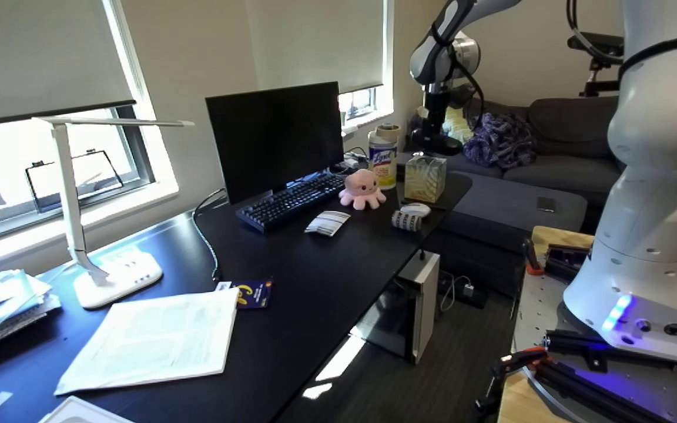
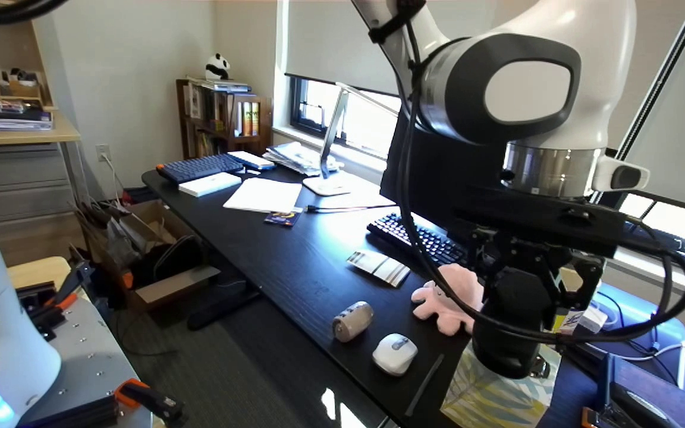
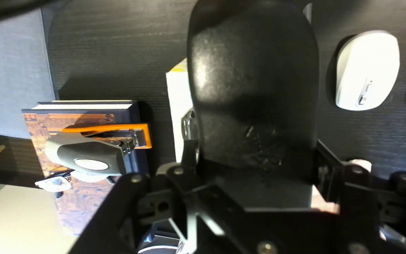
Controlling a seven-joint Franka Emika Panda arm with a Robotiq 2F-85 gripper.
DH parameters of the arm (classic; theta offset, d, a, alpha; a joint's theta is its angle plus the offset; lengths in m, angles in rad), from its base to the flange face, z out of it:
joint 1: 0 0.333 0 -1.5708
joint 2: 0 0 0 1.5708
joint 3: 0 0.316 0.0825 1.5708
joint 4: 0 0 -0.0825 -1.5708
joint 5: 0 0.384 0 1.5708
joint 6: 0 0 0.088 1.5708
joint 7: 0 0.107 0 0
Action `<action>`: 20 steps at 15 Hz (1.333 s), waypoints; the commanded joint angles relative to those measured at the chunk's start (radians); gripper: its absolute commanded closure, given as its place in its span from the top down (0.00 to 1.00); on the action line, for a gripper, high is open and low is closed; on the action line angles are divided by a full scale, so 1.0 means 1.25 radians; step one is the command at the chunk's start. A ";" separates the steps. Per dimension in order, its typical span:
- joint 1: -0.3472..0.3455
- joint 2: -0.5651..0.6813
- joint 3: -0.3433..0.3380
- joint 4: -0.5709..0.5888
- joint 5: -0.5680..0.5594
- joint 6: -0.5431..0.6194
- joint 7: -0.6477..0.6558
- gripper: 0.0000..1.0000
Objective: Move the eyeglass case from the desk to on top of the tissue box
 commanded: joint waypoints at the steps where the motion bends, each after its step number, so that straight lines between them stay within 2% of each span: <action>1: -0.059 0.066 0.040 0.087 0.035 -0.032 -0.111 0.51; 6: -0.110 0.130 0.089 0.163 0.083 -0.078 -0.181 0.51; 13: -0.134 0.187 0.105 0.239 0.077 -0.134 -0.173 0.51; 14: -0.133 0.190 0.102 0.247 0.071 -0.137 -0.167 0.94; 16: -0.136 0.187 0.104 0.251 0.074 -0.131 -0.165 1.00; 20: -0.136 0.159 0.106 0.239 0.081 -0.113 -0.158 1.00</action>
